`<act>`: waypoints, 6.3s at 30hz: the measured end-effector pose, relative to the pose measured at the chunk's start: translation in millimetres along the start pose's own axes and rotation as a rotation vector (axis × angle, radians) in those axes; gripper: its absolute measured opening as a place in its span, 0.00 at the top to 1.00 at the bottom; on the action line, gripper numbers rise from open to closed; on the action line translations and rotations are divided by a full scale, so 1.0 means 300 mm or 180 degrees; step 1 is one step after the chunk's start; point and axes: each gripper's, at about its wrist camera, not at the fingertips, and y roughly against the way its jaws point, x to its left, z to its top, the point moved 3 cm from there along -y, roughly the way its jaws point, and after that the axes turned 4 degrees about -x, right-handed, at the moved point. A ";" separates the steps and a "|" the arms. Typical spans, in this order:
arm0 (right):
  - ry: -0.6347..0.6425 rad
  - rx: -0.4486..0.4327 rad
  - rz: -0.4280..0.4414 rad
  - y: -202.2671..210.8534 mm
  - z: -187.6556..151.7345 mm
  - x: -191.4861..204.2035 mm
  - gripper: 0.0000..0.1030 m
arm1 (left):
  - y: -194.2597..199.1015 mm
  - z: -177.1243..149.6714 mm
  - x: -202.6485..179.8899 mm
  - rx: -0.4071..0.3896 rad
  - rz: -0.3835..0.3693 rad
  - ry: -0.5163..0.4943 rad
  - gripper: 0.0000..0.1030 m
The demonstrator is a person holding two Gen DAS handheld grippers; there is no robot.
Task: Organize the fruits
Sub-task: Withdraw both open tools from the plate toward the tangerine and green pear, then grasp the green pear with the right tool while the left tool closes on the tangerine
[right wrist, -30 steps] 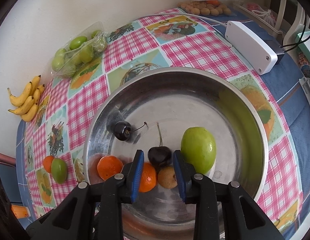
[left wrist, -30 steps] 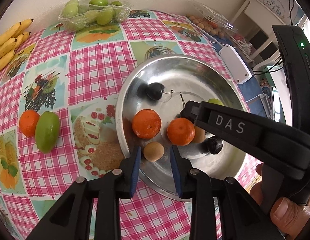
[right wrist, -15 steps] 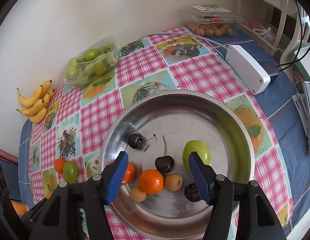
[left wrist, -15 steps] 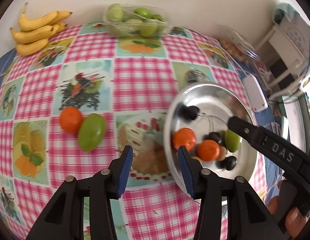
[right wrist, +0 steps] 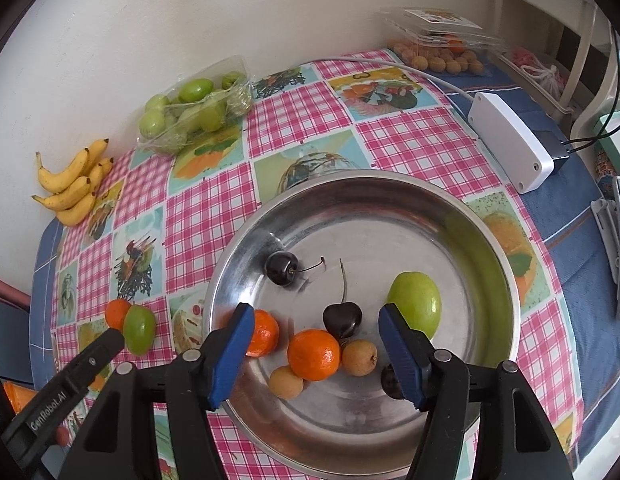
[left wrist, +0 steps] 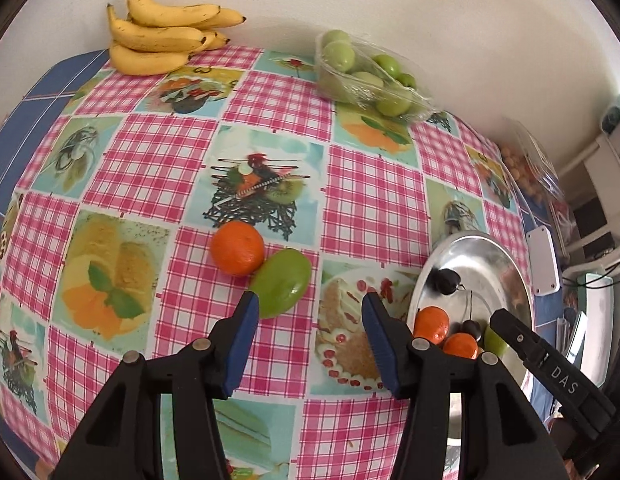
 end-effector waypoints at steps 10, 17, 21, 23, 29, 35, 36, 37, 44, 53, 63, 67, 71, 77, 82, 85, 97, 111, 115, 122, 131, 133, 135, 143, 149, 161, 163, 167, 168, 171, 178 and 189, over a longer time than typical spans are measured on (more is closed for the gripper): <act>0.0045 0.0004 -0.0028 -0.004 0.000 0.007 0.22 | -0.008 0.007 0.027 -0.0050 0.0117 0.0085 0.29; 0.0092 0.0027 -0.0029 -0.015 -0.003 0.012 0.13 | -0.019 0.006 0.046 -0.0074 0.0270 0.0101 0.14; 0.0103 0.0040 -0.0027 -0.021 -0.004 0.015 0.09 | -0.028 0.002 0.062 -0.0044 0.0282 0.0152 0.14; 0.0104 0.0048 -0.0030 -0.024 -0.004 0.015 0.06 | -0.029 0.000 0.064 -0.0047 0.0297 0.0166 0.14; 0.0111 0.0030 -0.0018 -0.028 -0.003 0.017 0.00 | -0.030 0.000 0.074 -0.0056 0.0385 0.0183 0.12; 0.0123 -0.0037 -0.0019 -0.024 -0.002 0.019 0.00 | -0.027 0.003 0.088 -0.0088 0.0478 0.0202 0.10; 0.0133 -0.0049 -0.0024 -0.023 -0.002 0.020 0.00 | -0.025 0.005 0.090 -0.0097 0.0487 0.0199 0.10; 0.0145 -0.0063 -0.0030 -0.023 -0.002 0.021 0.00 | -0.023 0.006 0.093 -0.0103 0.0491 0.0198 0.10; 0.0187 -0.0122 0.0038 -0.020 -0.003 0.036 0.00 | -0.003 0.014 0.118 -0.0176 0.0504 0.0263 0.10; 0.0409 -0.0126 0.0070 -0.023 -0.021 0.122 0.00 | 0.033 0.028 0.197 -0.0248 0.0433 0.0496 0.10; 0.0633 -0.0102 0.0181 -0.028 -0.061 0.236 0.00 | 0.101 0.059 0.287 -0.0445 0.0674 0.0450 0.10; 0.0810 -0.0110 0.0130 -0.031 -0.080 0.289 0.00 | 0.127 0.066 0.304 -0.0519 0.0799 0.0346 0.10; 0.0904 -0.0088 0.0255 -0.034 -0.097 0.342 0.00 | 0.140 0.076 0.334 -0.0531 0.0878 0.0335 0.10; 0.1074 -0.0058 0.0480 -0.040 -0.134 0.440 0.00 | 0.157 0.089 0.410 -0.0511 0.0925 0.0511 0.10; 0.1106 -0.0038 0.0653 -0.052 -0.154 0.495 0.00 | 0.161 0.089 0.478 -0.0487 0.0936 0.0725 0.10; 0.1133 -0.0004 0.0743 -0.064 -0.163 0.525 0.00 | 0.148 0.085 0.490 -0.0436 0.0951 0.0750 0.10; 0.1086 0.0182 0.0672 -0.152 -0.173 0.538 0.00 | 0.045 0.086 0.466 -0.0181 0.0899 0.0689 0.10; 0.1167 0.0287 0.0701 -0.217 -0.184 0.580 0.00 | -0.068 0.071 0.471 0.0119 0.0859 0.0710 0.10; 0.1187 0.0249 0.0685 -0.227 -0.177 0.591 0.03 | -0.070 0.071 0.468 0.0140 0.0815 0.0741 0.10; 0.1202 0.0248 0.0735 -0.247 -0.172 0.607 0.17 | -0.081 0.062 0.485 0.0220 0.0641 0.0969 0.10; 0.1207 0.0186 0.0779 -0.246 -0.173 0.623 0.44 | -0.075 0.067 0.476 0.0217 0.0517 0.1024 0.10; 0.1188 0.0185 0.0778 -0.246 -0.171 0.618 0.49 | -0.073 0.066 0.473 0.0222 0.0508 0.1018 0.10; 0.1144 0.0180 0.0781 -0.247 -0.166 0.609 0.55 | -0.070 0.067 0.471 0.0216 0.0487 0.1003 0.10; 0.1124 0.0182 0.0813 -0.242 -0.162 0.601 0.56 | -0.063 0.080 0.442 0.0181 0.0397 0.0927 0.10; 0.1120 0.0166 0.0780 -0.227 -0.151 0.589 0.57 | -0.069 0.082 0.415 0.0186 0.0341 0.0874 0.10; 0.0871 0.0083 0.0744 -0.196 -0.098 0.512 0.57 | -0.127 0.087 0.305 0.0205 -0.0045 0.0615 0.23; 0.0862 0.0103 0.0725 -0.201 -0.101 0.506 0.57 | -0.138 0.086 0.288 0.0210 -0.0111 0.0575 0.24; 0.0864 0.0134 0.0723 -0.208 -0.108 0.503 0.57 | -0.151 0.089 0.265 0.0207 -0.0256 0.0570 0.31; 0.0865 0.0134 0.0722 -0.208 -0.109 0.502 0.57 | -0.155 0.091 0.262 0.0203 -0.0263 0.0561 0.33; 0.0859 0.0139 0.0723 -0.209 -0.109 0.502 0.57 | -0.158 0.092 0.255 0.0176 -0.0286 0.0544 0.35; 0.0846 0.0158 0.0720 -0.209 -0.111 0.500 0.57 | -0.166 0.094 0.234 0.0159 -0.0334 0.0445 0.47; 0.0849 0.0151 0.0748 -0.194 -0.110 0.503 0.57 | -0.165 0.096 0.225 0.0159 -0.0373 0.0434 0.63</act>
